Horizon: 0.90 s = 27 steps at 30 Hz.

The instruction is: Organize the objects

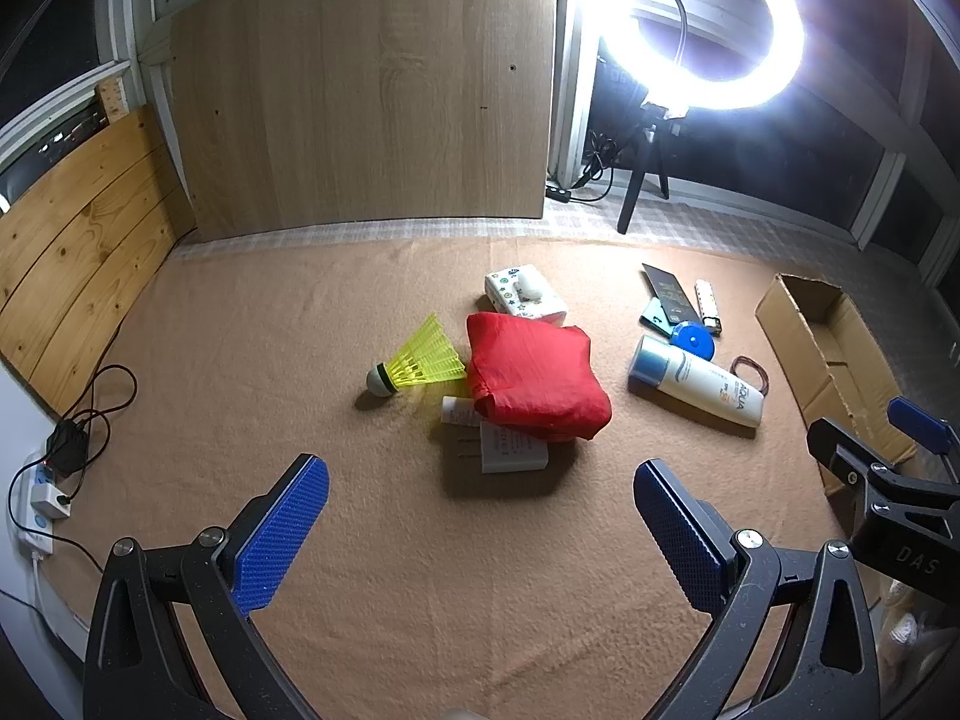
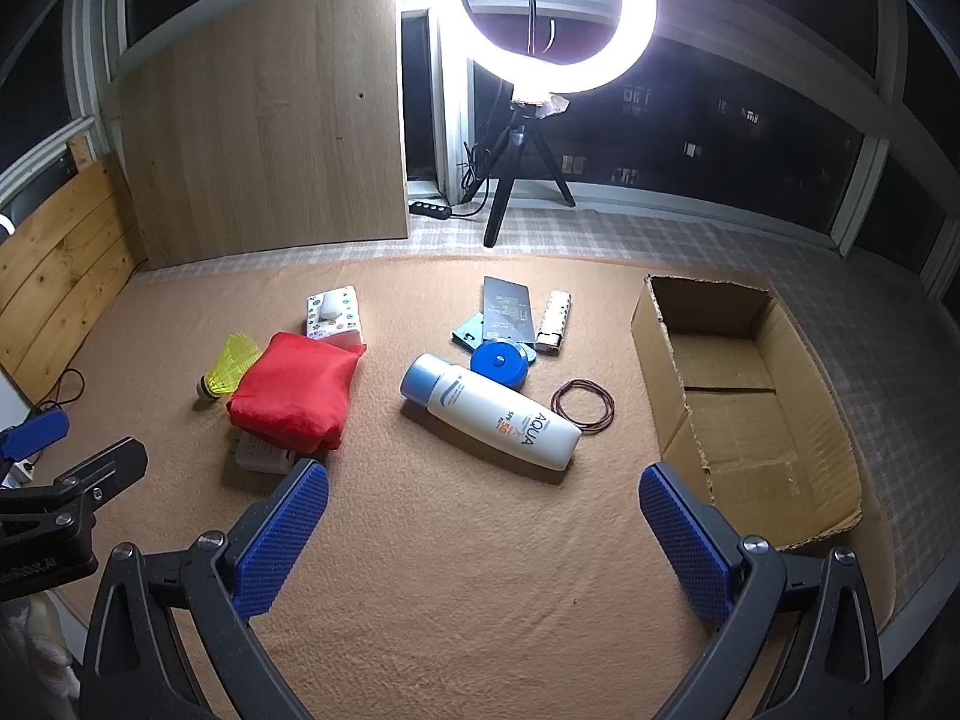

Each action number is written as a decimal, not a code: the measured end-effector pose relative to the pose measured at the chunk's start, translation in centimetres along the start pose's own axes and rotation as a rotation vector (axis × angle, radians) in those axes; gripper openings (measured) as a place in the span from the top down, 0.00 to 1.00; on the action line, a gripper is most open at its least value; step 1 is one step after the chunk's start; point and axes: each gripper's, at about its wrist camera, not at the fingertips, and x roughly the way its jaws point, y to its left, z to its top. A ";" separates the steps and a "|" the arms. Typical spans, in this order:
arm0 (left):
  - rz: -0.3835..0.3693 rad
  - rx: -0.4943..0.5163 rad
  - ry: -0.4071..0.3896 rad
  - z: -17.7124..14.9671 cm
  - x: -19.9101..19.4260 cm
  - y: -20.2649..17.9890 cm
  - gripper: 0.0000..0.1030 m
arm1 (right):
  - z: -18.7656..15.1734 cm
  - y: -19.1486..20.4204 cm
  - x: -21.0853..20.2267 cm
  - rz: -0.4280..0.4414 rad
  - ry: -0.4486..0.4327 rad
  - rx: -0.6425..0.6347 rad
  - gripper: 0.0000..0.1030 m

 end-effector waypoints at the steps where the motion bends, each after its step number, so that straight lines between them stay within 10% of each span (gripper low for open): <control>1: 0.000 0.001 0.001 0.0 0.0 0.0 0.00 | 0.0 0.0 0.1 0.000 0.002 0.001 0.00; 27: -0.047 -0.019 0.077 2.0 5.0 1.9 0.00 | 1.7 0.4 4.9 0.128 0.080 0.039 0.00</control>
